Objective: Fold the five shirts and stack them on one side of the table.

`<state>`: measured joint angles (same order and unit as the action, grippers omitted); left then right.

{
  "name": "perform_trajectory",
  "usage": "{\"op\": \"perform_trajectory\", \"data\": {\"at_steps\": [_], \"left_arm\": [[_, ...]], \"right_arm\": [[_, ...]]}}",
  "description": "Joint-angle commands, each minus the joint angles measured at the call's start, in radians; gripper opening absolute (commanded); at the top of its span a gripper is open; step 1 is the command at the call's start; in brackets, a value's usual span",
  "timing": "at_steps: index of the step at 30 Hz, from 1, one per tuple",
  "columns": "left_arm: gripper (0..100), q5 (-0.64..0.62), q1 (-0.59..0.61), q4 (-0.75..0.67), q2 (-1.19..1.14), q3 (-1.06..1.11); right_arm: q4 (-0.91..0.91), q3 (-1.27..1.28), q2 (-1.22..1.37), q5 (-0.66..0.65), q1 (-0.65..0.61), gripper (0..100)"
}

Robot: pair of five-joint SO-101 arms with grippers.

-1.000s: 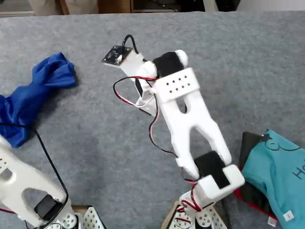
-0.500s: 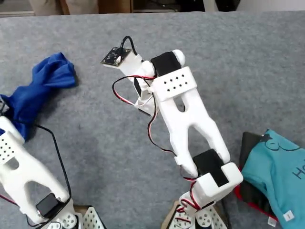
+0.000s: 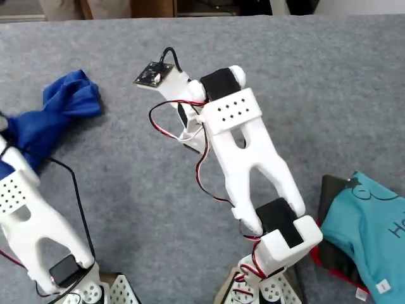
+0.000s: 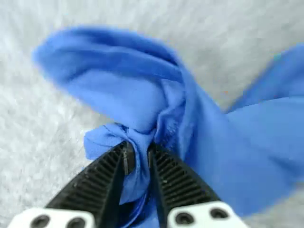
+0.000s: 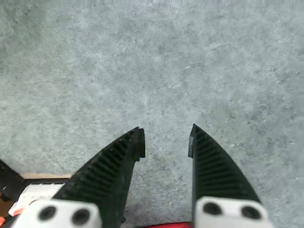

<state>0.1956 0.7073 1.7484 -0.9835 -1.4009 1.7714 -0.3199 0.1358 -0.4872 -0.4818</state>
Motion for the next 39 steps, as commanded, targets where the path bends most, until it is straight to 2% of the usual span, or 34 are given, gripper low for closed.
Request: {"op": "perform_trajectory", "data": {"at_steps": [1, 6, 9, 21, 26, 30, 33, 37, 39], "left_arm": [[2, -0.006, -0.087, 0.012, 0.183, -0.068], [2, -0.008, -0.252, 0.012, 0.351, -0.066], [2, -0.008, -0.376, 0.014, 0.447, -0.003], [2, -0.008, -1.0, 0.011, 0.782, 0.624], [2, -0.044, -1.229, 0.008, 0.816, 0.753], [2, -0.149, -1.293, -0.006, 0.828, 0.755], [10, -0.221, -1.292, -0.002, 0.852, 0.76], [23, -0.391, -1.209, 0.003, 0.889, 0.761], [26, -0.422, -1.145, 0.003, 0.921, 0.756]], "right_arm": [[0.015, -0.081, -0.004, -0.006, 0.108, 16.7], [0.015, -0.101, -0.036, -0.012, 0.292, 16.7], [0.015, -0.076, -0.096, -0.071, 0.39, 16.7], [0.015, 0.061, -0.289, -0.316, 0.768, 16.7], [0.014, 0.064, -0.297, -0.391, 0.872, 16.7], [0.012, 0.064, -0.291, -0.41, 0.898, 16.7], [0.012, 0.064, -0.291, -0.41, 0.894, 16.8], [0.012, 0.065, -0.291, -0.408, 0.852, 16.8], [0.012, 0.065, -0.291, -0.405, 0.822, 16.8]]}}
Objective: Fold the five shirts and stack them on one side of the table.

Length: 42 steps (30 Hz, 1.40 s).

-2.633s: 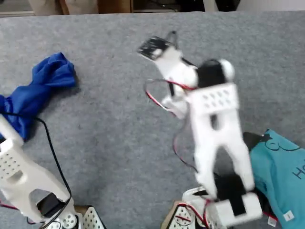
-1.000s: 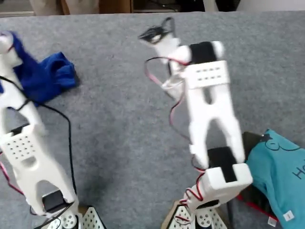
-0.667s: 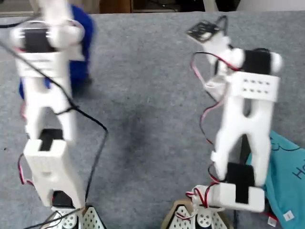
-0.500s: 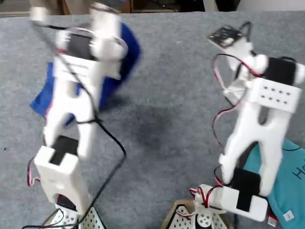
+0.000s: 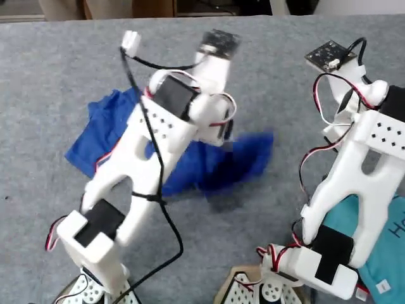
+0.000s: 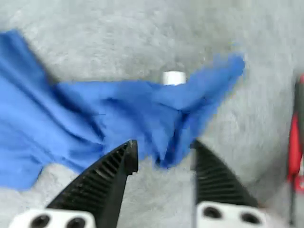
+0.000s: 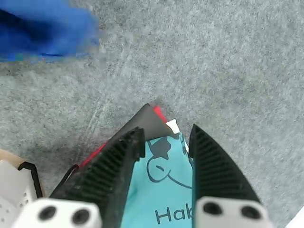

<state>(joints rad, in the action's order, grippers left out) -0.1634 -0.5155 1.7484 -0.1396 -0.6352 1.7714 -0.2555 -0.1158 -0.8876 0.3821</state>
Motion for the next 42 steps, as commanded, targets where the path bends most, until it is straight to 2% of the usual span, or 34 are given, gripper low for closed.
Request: {"op": "perform_trajectory", "data": {"at_steps": [1, 5, 9, 15, 21, 25, 30, 36, 42], "left_arm": [[27, -0.063, 0.118, 0.003, 0.096, -0.008], [27, 0.014, 0.311, 0.003, 0.157, -0.009], [26, 0.155, 0.64, 0.003, 0.2, 0.002], [26, 0.178, 1.119, -0.009, 0.202, 0.095], [26, 0.278, 1.413, -0.109, 0.205, 0.298], [26, 0.316, 1.545, -0.187, 0.209, 0.43], [26, 0.387, 1.637, -0.241, 0.209, 0.537], [26, 0.43, 1.695, -0.253, 0.209, 0.566], [26, 0.43, 1.703, -0.253, 0.205, 0.566]], "right_arm": [[0.012, 0.001, -0.039, -0.003, -0.059, 16.8], [0.015, 0.002, -0.039, 0.0, -0.134, 16.8], [0.015, 0.059, -0.039, 0.046, -0.266, 16.8], [-0.002, 0.143, -0.036, 0.1, -0.578, 16.8], [-0.092, 0.105, 0.094, 0.163, -0.878, 16.9], [-0.123, -0.056, 0.346, 0.232, -1.01, 16.9], [-0.058, -0.438, 0.69, 0.295, -1.106, 16.8], [0.014, -0.845, 1.01, 0.327, -1.168, 16.8], [0.011, -0.995, 1.244, 0.334, -1.156, 15.4]]}}
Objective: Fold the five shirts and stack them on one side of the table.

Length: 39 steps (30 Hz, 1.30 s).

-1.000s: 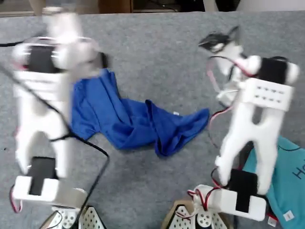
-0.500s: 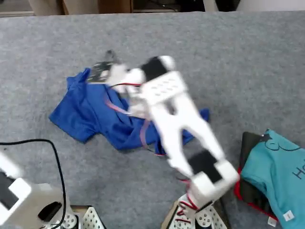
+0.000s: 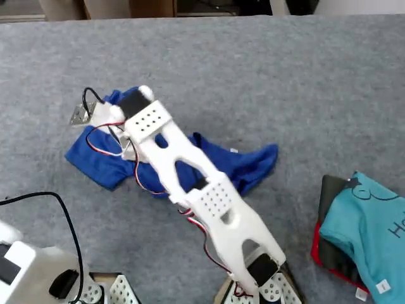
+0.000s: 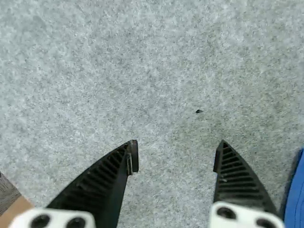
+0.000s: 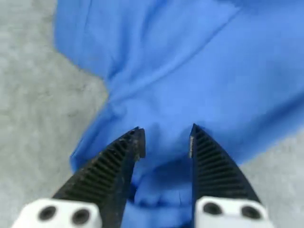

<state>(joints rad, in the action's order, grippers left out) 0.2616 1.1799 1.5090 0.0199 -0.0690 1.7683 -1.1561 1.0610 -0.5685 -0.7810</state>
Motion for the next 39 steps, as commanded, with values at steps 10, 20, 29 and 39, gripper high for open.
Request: {"op": "perform_trajectory", "data": {"at_steps": [10, 20, 29, 39], "left_arm": [[26, 0.002, -0.008, -0.012, 0.044, 0.0], [26, -0.002, -0.089, -0.014, 0.05, 0.089], [26, -0.071, -0.267, -0.009, 0.05, 0.135], [26, -0.193, -0.689, -0.006, 0.051, 0.135]], "right_arm": [[0.018, -0.309, 0.096, 0.107, 0.174, 0.5], [0.014, -0.179, -0.013, 0.028, 0.506, 0.5], [-0.002, -0.168, 0.081, -0.133, 0.817, 0.5], [-0.006, -0.17, 0.104, -0.308, 1.055, 0.5]]}}
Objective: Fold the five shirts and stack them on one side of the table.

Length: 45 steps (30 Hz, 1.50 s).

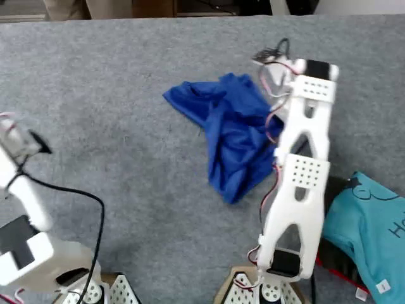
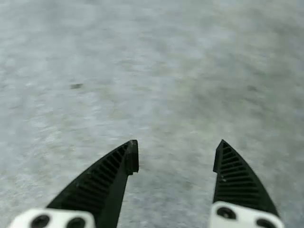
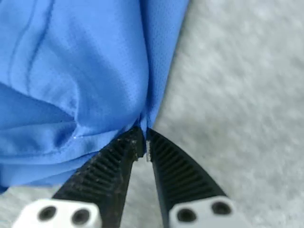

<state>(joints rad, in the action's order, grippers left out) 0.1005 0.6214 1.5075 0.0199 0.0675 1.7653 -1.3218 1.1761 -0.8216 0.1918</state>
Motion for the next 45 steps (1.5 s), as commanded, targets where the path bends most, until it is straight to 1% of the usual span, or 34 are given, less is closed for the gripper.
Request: {"op": "perform_trajectory", "data": {"at_steps": [1, 6, 10, 12, 15, 17, 21, 24, 27, 30, 36, 39, 42, 45], "left_arm": [[26, -0.04, -0.183, -0.005, 0.051, -0.002], [26, -0.046, -0.471, -0.011, 0.047, -0.003], [26, -0.051, -0.692, -0.026, 0.044, -0.005], [26, -0.089, -0.779, -0.063, 0.042, 0.005], [26, -0.132, -0.873, -0.114, 0.042, 0.003], [26, -0.152, -0.922, -0.143, 0.042, 0.003], [27, -0.207, -1.023, -0.178, 0.024, 0.005], [27, -0.261, -1.102, -0.216, -0.03, 0.003], [27, -0.315, -1.18, -0.253, -0.105, -0.003], [27, -0.367, -1.266, -0.282, -0.171, -0.038], [27, -0.416, -1.405, -0.282, -0.236, -0.135], [27, -0.434, -1.439, -0.293, -0.262, -0.147], [27, -0.445, -1.45, -0.348, -0.326, -0.153], [26, -0.503, -1.445, -0.408, -0.409, -0.181]], "right_arm": [[-0.003, -0.004, -0.01, -0.078, 0.108, 0.5], [-0.012, -0.004, -0.007, -0.175, 0.243, 0.5], [-0.063, 0.005, -0.002, -0.215, 0.346, 0.5], [-0.078, -0.002, 0.004, -0.232, 0.389, 0.9], [-0.083, -0.027, 0.001, -0.239, 0.423, 1.2], [-0.055, -0.073, -0.01, -0.238, 0.424, 5.6], [0.017, -0.197, -0.031, -0.236, 0.367, 21.5], [0.017, -0.265, -0.042, -0.187, 0.321, 29.7], [0.017, -0.288, -0.051, -0.173, 0.298, 30.6], [0.017, -0.292, -0.058, -0.173, 0.305, 30.6], [0.017, -0.321, -0.059, -0.172, 0.383, 30.6], [0.017, -0.325, -0.059, -0.172, 0.423, 30.6], [0.017, -0.325, -0.059, -0.172, 0.447, 30.6], [0.018, -0.325, -0.059, -0.172, 0.456, 30.6]]}}
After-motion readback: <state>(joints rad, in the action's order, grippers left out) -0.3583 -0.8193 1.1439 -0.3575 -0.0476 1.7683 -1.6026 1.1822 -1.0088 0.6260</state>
